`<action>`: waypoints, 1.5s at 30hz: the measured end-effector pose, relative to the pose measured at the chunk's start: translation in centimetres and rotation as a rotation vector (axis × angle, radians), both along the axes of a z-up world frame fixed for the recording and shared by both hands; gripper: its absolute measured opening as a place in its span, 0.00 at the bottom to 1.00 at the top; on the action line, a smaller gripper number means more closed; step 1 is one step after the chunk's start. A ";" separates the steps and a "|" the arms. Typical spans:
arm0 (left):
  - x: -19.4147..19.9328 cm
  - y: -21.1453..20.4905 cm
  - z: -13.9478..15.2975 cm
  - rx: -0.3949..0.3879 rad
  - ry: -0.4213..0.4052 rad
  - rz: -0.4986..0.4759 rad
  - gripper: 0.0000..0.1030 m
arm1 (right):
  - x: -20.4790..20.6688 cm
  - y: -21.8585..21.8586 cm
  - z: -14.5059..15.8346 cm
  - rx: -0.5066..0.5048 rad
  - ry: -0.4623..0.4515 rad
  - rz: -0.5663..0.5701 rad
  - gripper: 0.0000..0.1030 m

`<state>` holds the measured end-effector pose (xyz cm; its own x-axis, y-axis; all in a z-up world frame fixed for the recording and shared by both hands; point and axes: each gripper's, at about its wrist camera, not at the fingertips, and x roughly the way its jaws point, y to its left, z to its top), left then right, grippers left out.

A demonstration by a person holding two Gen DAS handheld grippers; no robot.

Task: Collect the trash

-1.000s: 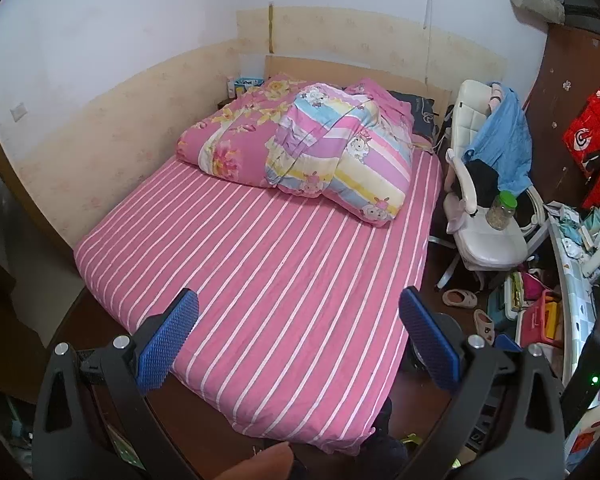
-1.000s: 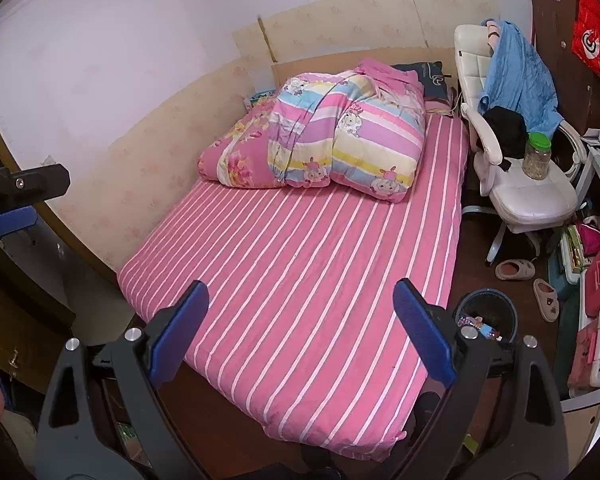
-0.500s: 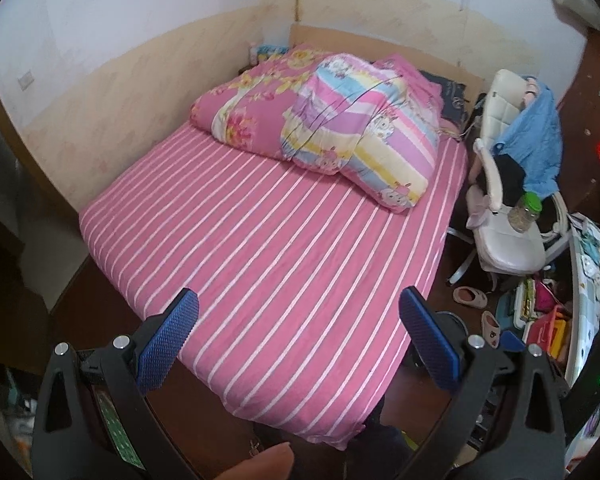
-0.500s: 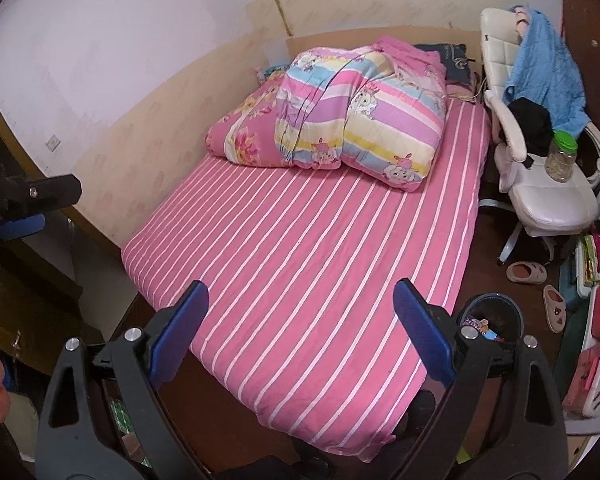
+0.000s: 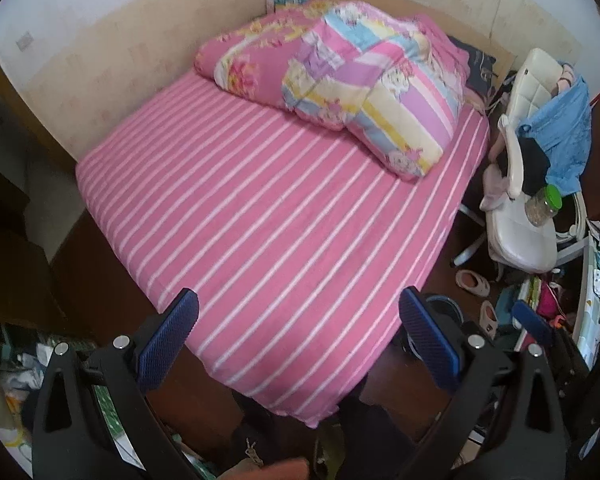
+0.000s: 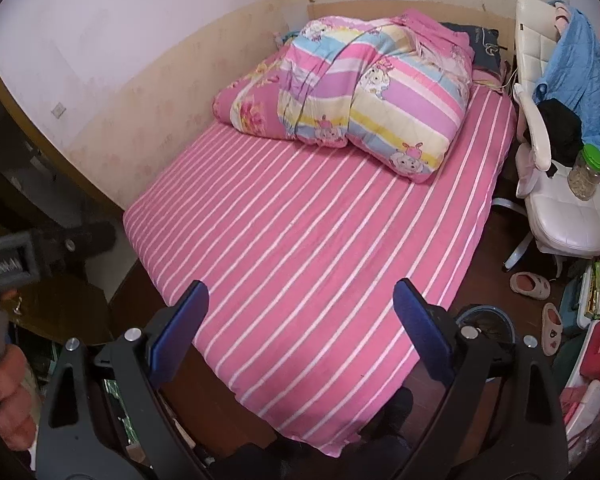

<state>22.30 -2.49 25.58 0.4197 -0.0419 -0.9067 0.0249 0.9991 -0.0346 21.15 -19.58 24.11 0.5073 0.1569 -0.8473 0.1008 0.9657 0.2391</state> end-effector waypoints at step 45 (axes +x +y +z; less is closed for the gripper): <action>-1.5 5.1 -1.0 -0.106 0.056 0.025 0.94 | -1.4 4.5 -0.3 -0.023 0.009 0.041 0.90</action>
<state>20.81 2.65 24.55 0.3706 -0.1291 -0.9198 -0.0048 0.9900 -0.1409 19.77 -15.09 23.84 0.4936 0.1577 -0.8553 0.0627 0.9744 0.2159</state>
